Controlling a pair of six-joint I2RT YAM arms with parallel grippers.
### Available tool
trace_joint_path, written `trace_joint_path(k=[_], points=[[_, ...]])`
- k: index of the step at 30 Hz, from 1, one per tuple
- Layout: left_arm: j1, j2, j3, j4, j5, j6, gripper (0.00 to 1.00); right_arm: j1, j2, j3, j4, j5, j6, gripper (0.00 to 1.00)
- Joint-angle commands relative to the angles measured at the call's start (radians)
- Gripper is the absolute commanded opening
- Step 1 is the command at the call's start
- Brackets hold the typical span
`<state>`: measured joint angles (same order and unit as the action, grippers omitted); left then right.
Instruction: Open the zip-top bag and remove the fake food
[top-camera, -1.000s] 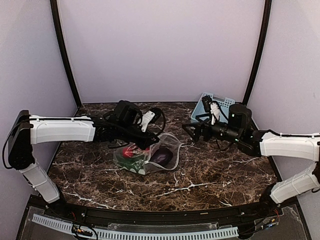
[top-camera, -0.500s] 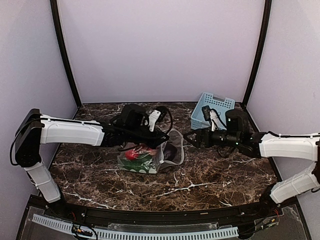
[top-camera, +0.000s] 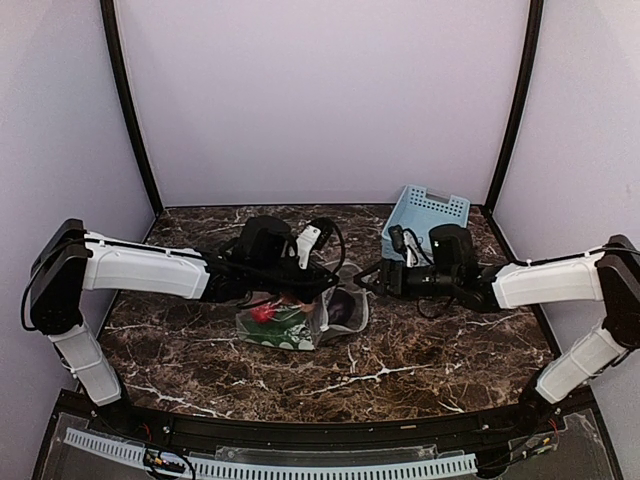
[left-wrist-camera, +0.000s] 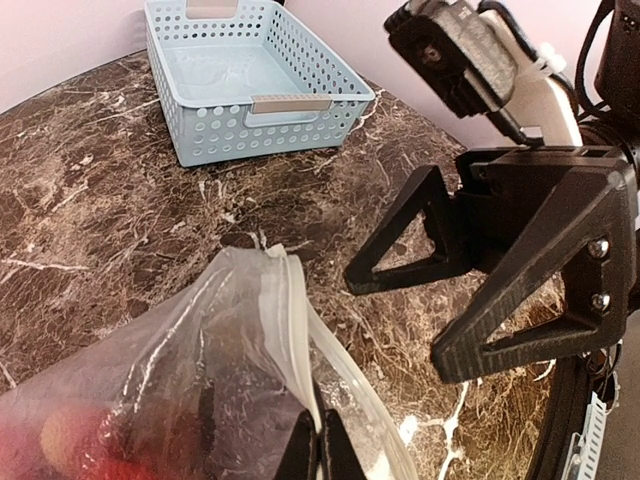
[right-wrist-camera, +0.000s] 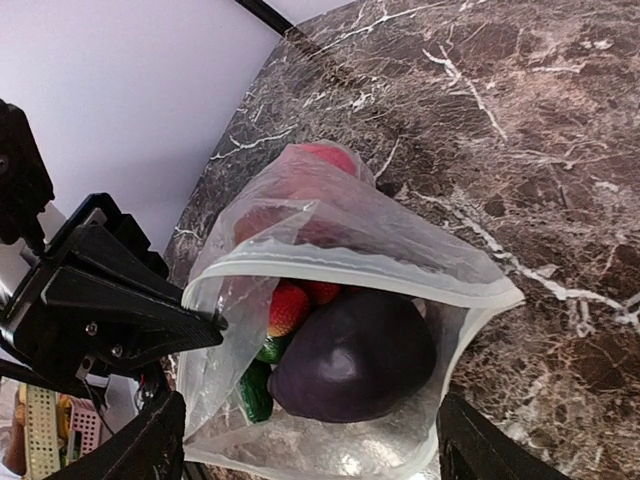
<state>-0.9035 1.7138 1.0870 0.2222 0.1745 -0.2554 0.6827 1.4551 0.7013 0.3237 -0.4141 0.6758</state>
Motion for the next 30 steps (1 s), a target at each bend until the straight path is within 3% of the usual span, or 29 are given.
trace_joint_path(k=[1, 19, 30], points=[[-0.011, -0.015, -0.022, 0.043, -0.013, 0.005, 0.01, 0.029, 0.088, 0.021, 0.123, -0.078, 0.118, 0.82], [-0.014, -0.015, -0.027, 0.062, -0.011, 0.031, 0.01, 0.06, 0.306, 0.011, 0.307, -0.04, 0.386, 0.72], [-0.015, -0.004, -0.027, 0.071, 0.011, 0.048, 0.01, 0.08, 0.409, 0.075, 0.358, -0.006, 0.471, 0.75]])
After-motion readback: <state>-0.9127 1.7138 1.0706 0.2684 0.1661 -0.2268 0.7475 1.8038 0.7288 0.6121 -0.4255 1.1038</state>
